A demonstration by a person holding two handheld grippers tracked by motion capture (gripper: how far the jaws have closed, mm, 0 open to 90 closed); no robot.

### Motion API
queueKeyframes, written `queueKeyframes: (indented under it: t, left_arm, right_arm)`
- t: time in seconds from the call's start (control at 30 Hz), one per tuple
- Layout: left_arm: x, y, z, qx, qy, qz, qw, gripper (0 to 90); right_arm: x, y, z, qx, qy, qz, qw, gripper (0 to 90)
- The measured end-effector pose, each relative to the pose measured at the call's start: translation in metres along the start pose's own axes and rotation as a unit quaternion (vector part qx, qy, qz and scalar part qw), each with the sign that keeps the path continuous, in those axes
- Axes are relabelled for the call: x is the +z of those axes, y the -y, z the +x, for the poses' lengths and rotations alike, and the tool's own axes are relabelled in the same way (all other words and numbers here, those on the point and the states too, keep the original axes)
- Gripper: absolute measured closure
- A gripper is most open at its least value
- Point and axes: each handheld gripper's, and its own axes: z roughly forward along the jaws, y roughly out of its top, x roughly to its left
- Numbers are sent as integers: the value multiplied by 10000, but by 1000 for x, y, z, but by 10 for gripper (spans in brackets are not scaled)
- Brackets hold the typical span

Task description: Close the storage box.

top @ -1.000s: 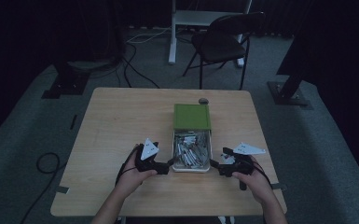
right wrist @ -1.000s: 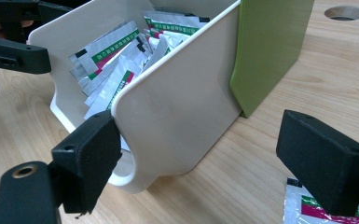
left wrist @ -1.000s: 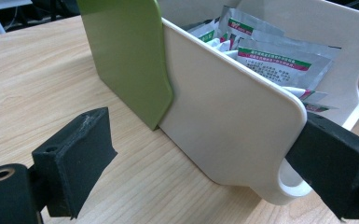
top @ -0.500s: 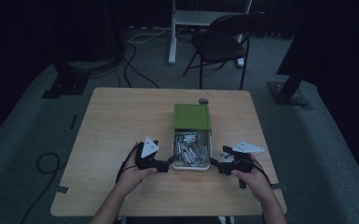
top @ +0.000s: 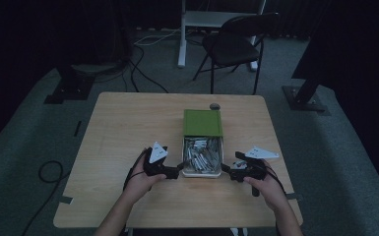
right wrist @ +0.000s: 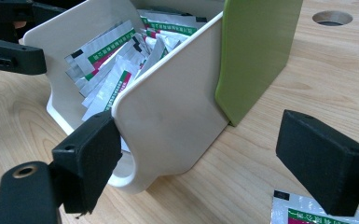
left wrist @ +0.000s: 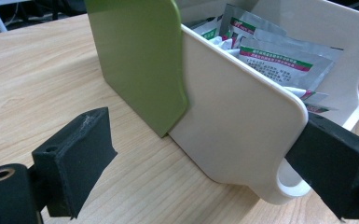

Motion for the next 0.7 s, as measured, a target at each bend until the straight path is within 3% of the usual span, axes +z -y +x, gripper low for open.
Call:
queueKeyframes:
  t: [0.7]
  left_arm:
    - [6,-8,6,-16,-85,-12,10000,90]
  right_arm:
    - [6,-8,-5,26,152,-75,9999,141]
